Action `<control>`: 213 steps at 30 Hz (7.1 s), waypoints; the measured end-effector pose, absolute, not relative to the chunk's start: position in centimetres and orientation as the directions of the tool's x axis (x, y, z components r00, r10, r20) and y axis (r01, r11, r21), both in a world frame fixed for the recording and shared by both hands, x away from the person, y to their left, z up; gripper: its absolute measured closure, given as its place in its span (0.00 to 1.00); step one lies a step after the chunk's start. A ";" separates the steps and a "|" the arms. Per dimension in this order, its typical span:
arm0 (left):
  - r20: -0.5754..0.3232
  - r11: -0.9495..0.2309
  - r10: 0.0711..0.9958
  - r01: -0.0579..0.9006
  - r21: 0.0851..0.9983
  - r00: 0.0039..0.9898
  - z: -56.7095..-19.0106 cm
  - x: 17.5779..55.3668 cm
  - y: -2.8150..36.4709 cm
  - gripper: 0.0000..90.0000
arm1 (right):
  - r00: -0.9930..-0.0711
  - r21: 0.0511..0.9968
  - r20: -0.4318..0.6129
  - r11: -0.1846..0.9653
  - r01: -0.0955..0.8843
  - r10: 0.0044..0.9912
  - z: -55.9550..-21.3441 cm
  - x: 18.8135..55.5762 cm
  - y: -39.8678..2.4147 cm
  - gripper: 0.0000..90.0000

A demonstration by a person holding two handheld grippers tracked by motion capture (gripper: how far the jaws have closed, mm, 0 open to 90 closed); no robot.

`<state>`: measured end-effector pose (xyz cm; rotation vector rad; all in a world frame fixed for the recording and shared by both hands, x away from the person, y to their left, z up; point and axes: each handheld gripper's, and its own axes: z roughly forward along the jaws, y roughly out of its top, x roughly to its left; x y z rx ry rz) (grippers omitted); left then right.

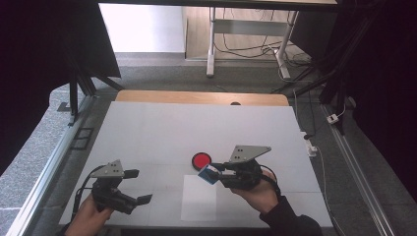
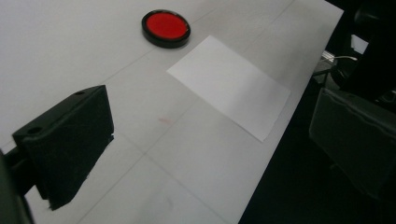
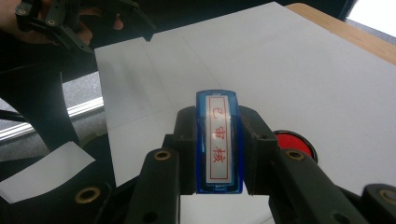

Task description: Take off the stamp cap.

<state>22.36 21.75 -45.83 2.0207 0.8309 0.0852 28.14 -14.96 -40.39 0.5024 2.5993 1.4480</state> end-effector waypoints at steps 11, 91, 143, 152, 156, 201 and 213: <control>-0.198 -0.412 0.537 0.460 0.787 0.820 -45.3 24.4 18.8 0.00 | -0.940 0.843 0.049 0.490 0.221 0.339 -40.2 28.2 -14.9 0.79; -0.179 -0.501 -0.043 0.134 0.855 0.983 -46.7 29.1 10.4 0.73 | -0.990 0.854 0.074 0.504 0.125 0.119 -40.3 27.3 -14.0 0.79; -0.209 -0.498 -0.052 0.156 0.853 0.977 -46.0 28.9 10.7 0.77 | -0.991 0.870 0.096 0.476 0.128 0.092 -40.0 27.4 -14.3 0.80; -0.218 -0.496 -0.047 0.167 0.852 0.975 -46.0 28.9 10.6 0.77 | -0.992 0.872 0.090 0.475 0.123 0.090 -40.0 27.4 -14.3 0.80; -0.235 -0.490 -0.046 0.183 0.852 0.971 -46.0 29.0 10.7 0.77 | -0.992 0.875 0.086 0.468 0.121 0.096 -40.0 27.3 -14.3 0.80; -0.226 -0.510 0.280 0.344 0.788 0.933 -45.2 26.9 13.3 0.76 | -0.972 0.889 0.057 0.431 0.153 0.228 -39.4 28.2 -16.1 0.79; -0.206 -0.485 0.386 0.387 0.784 0.899 -44.9 25.1 15.6 0.76 | -0.969 0.883 0.052 0.441 0.157 0.240 -39.4 28.3 -16.1 0.79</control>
